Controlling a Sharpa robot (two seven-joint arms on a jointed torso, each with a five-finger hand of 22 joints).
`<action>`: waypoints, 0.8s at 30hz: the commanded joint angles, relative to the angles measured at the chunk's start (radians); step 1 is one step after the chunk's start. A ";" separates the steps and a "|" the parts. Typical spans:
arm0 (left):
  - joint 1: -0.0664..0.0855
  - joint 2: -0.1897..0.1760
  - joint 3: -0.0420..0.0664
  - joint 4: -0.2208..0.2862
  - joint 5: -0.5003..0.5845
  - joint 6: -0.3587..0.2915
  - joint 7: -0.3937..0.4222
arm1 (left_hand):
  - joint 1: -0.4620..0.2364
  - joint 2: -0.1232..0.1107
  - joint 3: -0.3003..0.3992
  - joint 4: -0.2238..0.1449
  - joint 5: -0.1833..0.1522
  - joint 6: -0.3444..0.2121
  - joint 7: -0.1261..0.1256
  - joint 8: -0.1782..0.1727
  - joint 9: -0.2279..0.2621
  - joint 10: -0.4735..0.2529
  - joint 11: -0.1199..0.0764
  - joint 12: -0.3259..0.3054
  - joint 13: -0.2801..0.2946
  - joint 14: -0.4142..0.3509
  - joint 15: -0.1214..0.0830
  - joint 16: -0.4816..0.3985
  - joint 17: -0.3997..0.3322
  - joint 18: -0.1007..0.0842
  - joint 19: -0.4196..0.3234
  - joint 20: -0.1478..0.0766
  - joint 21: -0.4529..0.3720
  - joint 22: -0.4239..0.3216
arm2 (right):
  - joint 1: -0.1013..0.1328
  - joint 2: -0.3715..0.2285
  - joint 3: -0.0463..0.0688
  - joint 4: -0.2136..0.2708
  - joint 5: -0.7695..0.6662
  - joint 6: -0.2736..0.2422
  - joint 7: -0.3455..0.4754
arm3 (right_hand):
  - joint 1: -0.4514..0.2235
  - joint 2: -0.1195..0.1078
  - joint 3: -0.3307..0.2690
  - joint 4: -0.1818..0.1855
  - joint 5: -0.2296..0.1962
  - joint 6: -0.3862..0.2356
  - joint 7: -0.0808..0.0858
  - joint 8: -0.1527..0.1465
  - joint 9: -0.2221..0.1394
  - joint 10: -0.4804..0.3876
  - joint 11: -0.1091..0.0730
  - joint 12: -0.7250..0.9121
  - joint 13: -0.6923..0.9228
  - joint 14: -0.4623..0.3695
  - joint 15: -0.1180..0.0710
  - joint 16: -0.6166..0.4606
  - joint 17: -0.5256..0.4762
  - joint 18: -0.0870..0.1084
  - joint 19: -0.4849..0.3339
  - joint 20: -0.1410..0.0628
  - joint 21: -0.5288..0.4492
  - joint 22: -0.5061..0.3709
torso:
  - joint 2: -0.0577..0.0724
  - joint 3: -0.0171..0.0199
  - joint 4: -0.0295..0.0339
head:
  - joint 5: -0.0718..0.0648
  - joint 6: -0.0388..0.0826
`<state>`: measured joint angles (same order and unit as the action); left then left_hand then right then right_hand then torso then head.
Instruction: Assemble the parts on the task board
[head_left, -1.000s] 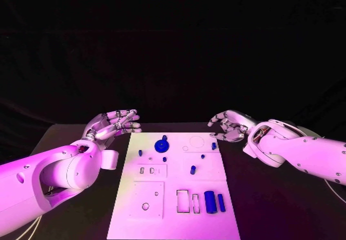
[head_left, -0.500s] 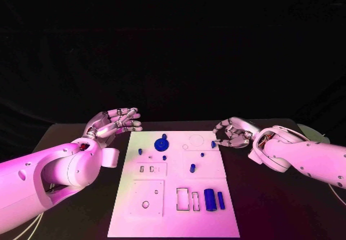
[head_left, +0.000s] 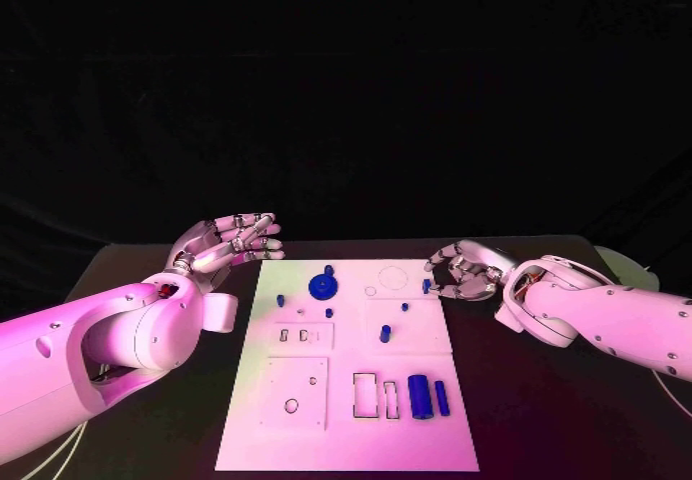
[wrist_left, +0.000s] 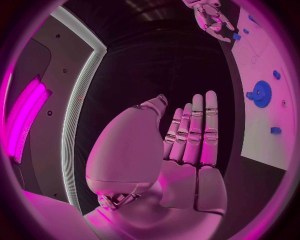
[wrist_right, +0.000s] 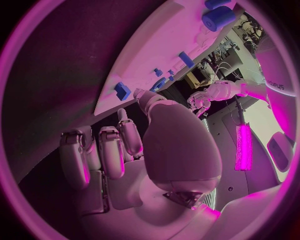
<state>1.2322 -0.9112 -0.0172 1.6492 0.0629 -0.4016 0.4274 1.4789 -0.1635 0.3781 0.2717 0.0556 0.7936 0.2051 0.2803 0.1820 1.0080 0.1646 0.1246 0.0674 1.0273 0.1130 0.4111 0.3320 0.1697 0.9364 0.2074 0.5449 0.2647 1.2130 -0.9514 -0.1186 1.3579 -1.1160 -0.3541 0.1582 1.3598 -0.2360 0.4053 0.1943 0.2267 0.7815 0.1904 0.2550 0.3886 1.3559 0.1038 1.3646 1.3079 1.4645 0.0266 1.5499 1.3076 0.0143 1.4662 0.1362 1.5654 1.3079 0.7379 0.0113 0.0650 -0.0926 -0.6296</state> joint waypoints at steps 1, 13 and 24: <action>0.001 0.001 0.001 0.002 -0.005 0.020 0.005 | 0.008 -0.001 0.006 0.000 -0.003 -0.005 0.018 -0.005 -0.001 0.001 0.004 -0.006 -0.001 -0.006 -0.002 -0.001 0.001 0.011 -0.003 -0.002 0.003 0.001 | -0.005 0.011 0.000 -0.010 -0.018 0.017 -0.017 | -0.005 -0.002 -0.004 0.000 0.007 -0.008 -0.002 -0.003 -0.001 -0.003 -0.001 -0.003 0.019 0.094 0.003 0.005 0.210 -0.011 0.096 -0.001 -0.003 0.254 | 0.000 0.0006 0.0011 | 0.002 -0.002; 0.001 0.000 0.001 -0.001 -0.005 0.020 0.004 | 0.007 -0.002 0.006 0.001 -0.003 -0.004 0.017 -0.005 -0.001 0.002 0.003 -0.006 -0.001 -0.008 -0.002 -0.001 0.003 0.010 -0.004 -0.002 0.005 0.002 | -0.024 0.038 0.000 -0.038 -0.034 0.017 -0.032 | 0.001 0.010 -0.001 -0.001 0.010 0.007 -0.004 0.003 0.001 0.003 -0.003 0.003 0.025 0.094 0.002 0.006 0.212 -0.012 0.099 0.000 0.000 0.257 | -0.001 0.0003 0.0005 | 0.007 -0.009; 0.001 -0.001 0.001 -0.001 -0.005 0.019 0.003 | 0.007 -0.002 0.007 0.000 -0.003 -0.004 0.017 -0.005 -0.001 0.003 0.003 -0.007 -0.001 -0.008 -0.002 -0.002 0.004 0.010 -0.006 -0.002 0.007 0.003 | -0.026 0.045 0.000 -0.054 -0.035 -0.001 -0.039 | 0.004 0.028 0.010 -0.001 0.014 0.040 -0.009 0.014 0.005 0.014 -0.007 0.014 0.035 0.095 -0.001 0.006 0.214 -0.014 0.103 -0.002 0.004 0.261 | -0.001 0.0001 -0.0001 | 0.008 -0.012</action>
<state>1.2322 -0.9134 -0.0172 1.6466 0.0628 -0.4000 0.4256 1.4789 -0.1635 0.3782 0.2717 0.0556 0.7936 0.2051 0.2803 0.1821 1.0081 0.1646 0.1209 0.0674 1.0250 0.1107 0.4111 0.3348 0.1697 0.9363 0.2074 0.5449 0.2665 1.1878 -0.9081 -0.1184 1.3042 -1.1373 -0.3539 0.1265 1.3648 -0.2144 0.4113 0.1944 0.2345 0.8158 0.1815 0.2628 0.3929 1.3636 0.0962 1.3738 1.3077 1.4646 0.0266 1.5499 1.3074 0.0143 1.4662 0.1361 1.5654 1.3075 0.7371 0.0115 0.0651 -0.0846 -0.6409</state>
